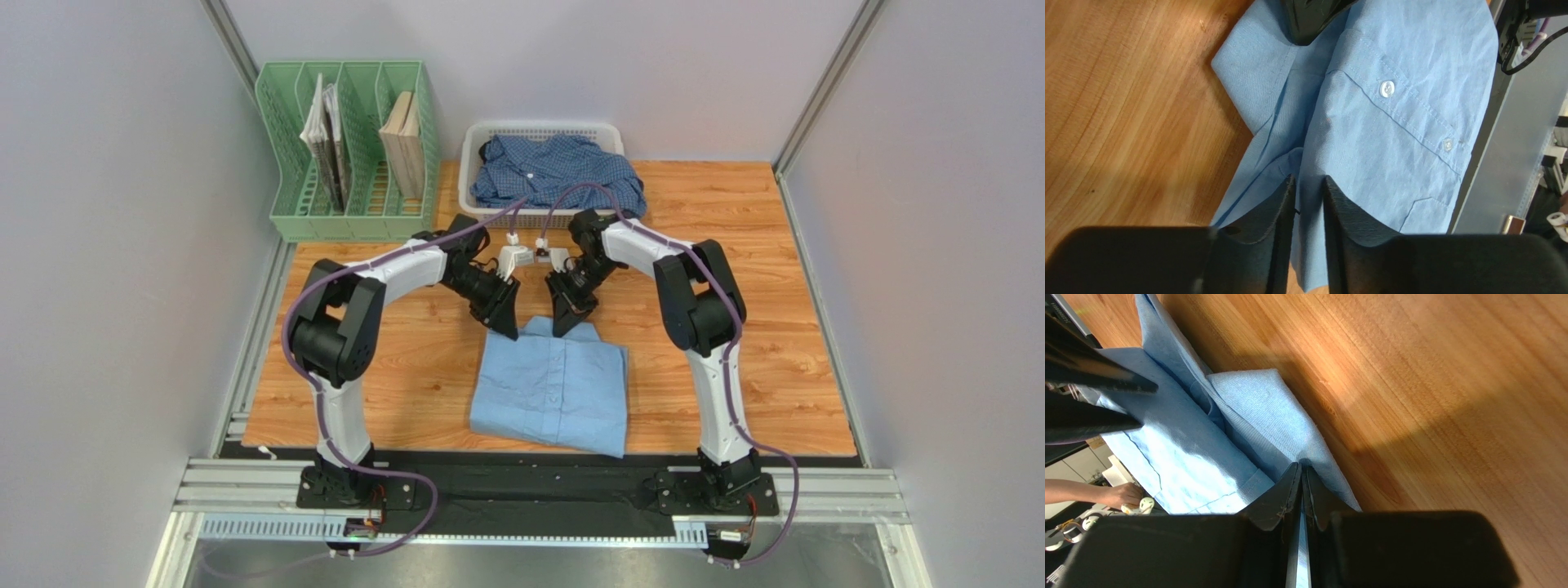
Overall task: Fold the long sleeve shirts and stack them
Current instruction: Fold the shirt
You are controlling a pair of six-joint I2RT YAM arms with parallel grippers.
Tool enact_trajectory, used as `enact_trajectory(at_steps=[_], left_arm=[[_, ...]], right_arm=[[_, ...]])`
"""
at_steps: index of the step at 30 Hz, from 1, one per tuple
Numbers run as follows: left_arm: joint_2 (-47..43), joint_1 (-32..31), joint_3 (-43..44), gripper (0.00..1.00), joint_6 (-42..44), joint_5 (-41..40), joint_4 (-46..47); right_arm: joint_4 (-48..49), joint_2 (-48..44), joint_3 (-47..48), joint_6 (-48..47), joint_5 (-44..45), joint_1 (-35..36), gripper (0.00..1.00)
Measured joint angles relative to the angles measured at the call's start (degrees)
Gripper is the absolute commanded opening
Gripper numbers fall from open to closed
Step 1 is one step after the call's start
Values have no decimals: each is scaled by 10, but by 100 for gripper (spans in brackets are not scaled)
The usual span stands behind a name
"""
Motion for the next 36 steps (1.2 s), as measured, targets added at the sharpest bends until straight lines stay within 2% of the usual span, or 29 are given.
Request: enact_trajectory(at_steps=[4, 17, 21, 23, 24, 26, 27, 29, 30, 32, 33, 34, 35, 36], left_arm=[[14, -2, 3, 0, -1, 3, -5], [16, 9, 19, 0, -50, -1, 39], [16, 14, 19, 1, -74, -14, 54], [19, 17, 20, 9, -87, -20, 59], [22, 20, 20, 19, -91, -22, 62], [27, 24, 21, 26, -98, -27, 65], [28, 28, 21, 32, -104, -28, 66], [28, 38, 22, 38, -108, -28, 66], [28, 43, 23, 45, -108, -27, 67], [23, 54, 23, 53, -106, -25, 66], [17, 58, 23, 65, -103, -24, 62], [9, 63, 24, 68, -99, -23, 56], [-1, 66, 24, 80, -93, -22, 50], [-10, 68, 25, 81, -87, -19, 42]], right_arm=[[0, 0, 0, 0, 0, 1, 10], [-1, 0, -5, -19, -5, 8, 10], [-3, 0, -4, -27, -5, 8, 14], [-13, 0, 1, -32, 0, 8, 18], [-20, 1, 8, -37, 6, 8, 25], [-38, 1, 28, -46, 18, 4, 35], [-48, 1, 42, -52, 23, 1, 43], [-68, -5, 68, -62, 33, -9, 52], [-73, -12, 72, -65, 37, -16, 60], [-91, -39, 74, -75, 44, -37, 65], [-99, -57, 69, -78, 46, -50, 66], [-104, -80, 59, -82, 47, -63, 67], [-108, -104, 45, -84, 47, -74, 67], [-110, -125, 31, -84, 48, -84, 67]])
